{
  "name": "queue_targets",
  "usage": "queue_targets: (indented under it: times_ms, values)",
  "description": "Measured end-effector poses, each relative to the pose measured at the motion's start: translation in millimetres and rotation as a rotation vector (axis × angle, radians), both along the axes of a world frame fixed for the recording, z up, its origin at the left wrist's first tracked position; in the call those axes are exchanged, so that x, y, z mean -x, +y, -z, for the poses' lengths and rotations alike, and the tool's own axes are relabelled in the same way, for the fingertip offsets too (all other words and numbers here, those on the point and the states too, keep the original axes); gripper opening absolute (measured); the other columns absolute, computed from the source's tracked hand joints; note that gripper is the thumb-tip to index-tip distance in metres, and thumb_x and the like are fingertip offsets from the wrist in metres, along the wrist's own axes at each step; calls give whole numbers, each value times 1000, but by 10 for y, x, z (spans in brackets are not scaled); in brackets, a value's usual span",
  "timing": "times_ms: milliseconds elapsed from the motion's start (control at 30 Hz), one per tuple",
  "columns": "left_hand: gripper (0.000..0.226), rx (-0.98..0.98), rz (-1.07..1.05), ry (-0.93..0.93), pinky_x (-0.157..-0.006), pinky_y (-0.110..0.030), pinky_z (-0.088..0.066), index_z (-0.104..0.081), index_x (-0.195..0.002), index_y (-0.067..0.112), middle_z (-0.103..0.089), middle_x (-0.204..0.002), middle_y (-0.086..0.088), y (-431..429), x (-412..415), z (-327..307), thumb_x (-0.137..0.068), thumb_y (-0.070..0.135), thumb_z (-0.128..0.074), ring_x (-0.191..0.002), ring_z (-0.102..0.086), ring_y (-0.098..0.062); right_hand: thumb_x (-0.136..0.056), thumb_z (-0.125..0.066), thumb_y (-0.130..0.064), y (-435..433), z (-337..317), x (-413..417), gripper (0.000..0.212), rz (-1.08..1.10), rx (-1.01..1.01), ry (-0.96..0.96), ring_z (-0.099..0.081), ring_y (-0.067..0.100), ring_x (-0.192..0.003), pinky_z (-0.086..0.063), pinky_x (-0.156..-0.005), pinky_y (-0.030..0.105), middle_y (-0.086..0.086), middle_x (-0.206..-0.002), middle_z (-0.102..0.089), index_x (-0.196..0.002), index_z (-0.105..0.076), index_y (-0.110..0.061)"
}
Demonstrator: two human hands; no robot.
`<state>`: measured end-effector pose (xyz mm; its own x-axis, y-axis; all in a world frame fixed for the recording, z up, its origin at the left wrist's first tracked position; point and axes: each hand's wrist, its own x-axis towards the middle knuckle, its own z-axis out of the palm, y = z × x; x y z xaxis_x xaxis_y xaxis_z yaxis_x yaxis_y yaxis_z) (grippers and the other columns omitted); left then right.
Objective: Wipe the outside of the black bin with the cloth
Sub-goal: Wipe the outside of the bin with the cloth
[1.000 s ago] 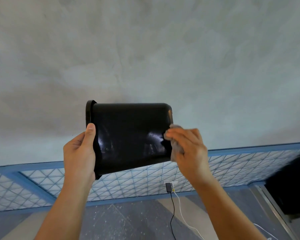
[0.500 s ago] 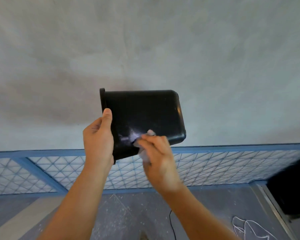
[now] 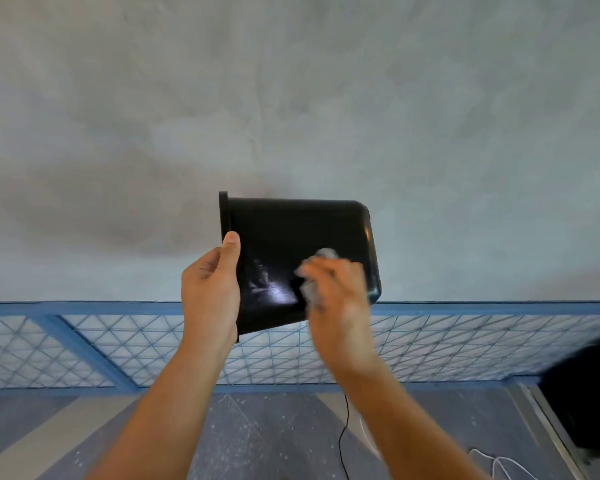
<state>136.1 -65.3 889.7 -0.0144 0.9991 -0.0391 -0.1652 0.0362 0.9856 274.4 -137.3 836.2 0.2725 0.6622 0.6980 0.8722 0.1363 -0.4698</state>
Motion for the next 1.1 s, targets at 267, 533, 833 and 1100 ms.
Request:
queue_targets:
  times_ms: [267, 533, 833, 1100]
  values:
    - [42, 52, 6, -54, -61, -30, -59, -76, -72, 17, -72, -76, -9, 24, 57, 97, -103, 43, -63, -72, -69, -22, -91, -64, 3, -2, -123, 361, 27, -258, -90, 82, -62, 24, -103, -56, -86, 31, 8, -120, -64, -116, -73, -6]
    - [71, -19, -15, 155, -72, -52, -54, -67, -90, 1, -57, -81, -27, 87, 319, 140, -90, 72, -62, -75, -59, -37, -89, -66, -16, -81, -712, -577, 13, 145, 32, 824, -74, 12, -81, -60, -73, 31, -7, -85, -77, -92, -75, -25]
    - [47, 15, 27, 135, -90, -57, -61, -76, -82, 13, -72, -83, -14, 95, 422, 58, -100, 54, -61, -93, -70, -41, -102, -58, -37, 318, -598, -851, 25, 239, 405, 639, -62, 13, -80, -44, -64, 27, -4, -86, -67, -99, -69, -15]
    - [43, 13, 52, 129, -85, -53, -61, -77, -79, 15, -73, -81, -14, 181, 572, 101, -101, 50, -61, -81, -69, -32, -101, -60, -35, 480, -633, -695, 36, 221, 445, 695, -58, 19, -70, -44, -60, 30, 8, -77, -66, -90, -69, -2]
